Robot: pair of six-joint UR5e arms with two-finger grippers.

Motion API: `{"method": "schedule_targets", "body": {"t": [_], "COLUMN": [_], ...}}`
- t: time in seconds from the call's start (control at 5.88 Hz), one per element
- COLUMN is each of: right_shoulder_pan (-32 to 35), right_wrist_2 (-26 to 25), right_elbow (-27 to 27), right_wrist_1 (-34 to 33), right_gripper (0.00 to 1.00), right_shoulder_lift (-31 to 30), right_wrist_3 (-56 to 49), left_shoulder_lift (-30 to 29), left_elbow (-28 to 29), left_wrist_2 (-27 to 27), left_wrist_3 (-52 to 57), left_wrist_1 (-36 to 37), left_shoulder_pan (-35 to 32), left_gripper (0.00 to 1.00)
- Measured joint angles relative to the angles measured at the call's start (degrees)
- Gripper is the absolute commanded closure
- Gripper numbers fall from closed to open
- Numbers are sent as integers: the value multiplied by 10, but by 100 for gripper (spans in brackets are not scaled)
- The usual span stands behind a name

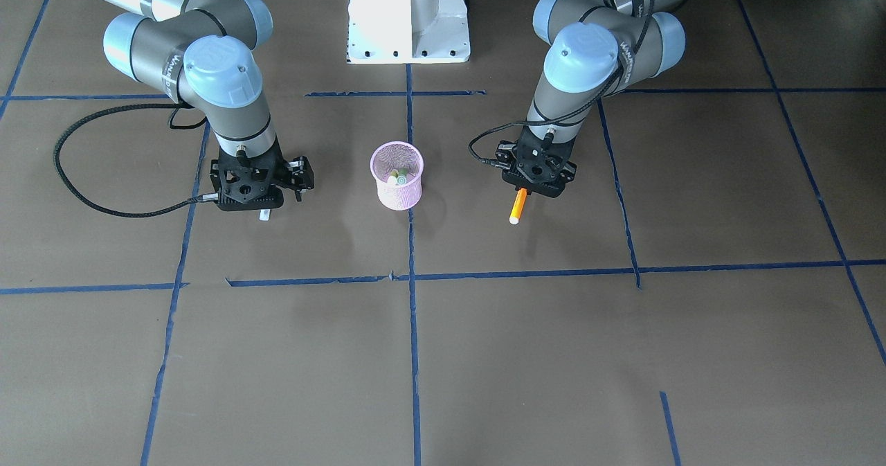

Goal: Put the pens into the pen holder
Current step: 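Carry orange highlighter to holder with left gripper while right lowers onto purple marker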

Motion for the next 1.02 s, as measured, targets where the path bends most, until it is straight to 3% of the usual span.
{"method": "schedule_targets", "body": {"t": [0.68,1.02], "right_shoulder_pan": [4,10], "right_wrist_2": [70,79], "right_elbow": [-32,-32], "right_wrist_1": [8,30], "right_gripper": [0,0], "right_shoulder_lift": [2,-3], "right_wrist_3": [34,37], "left_shoulder_lift": [-20,-34], "left_elbow": [-21,-24], "left_wrist_2": [67,91], "left_wrist_3": [-50,-84], "left_wrist_1": [-4,-22], "left_shoulder_pan": [-4,-5], "left_gripper": [100,100]}}
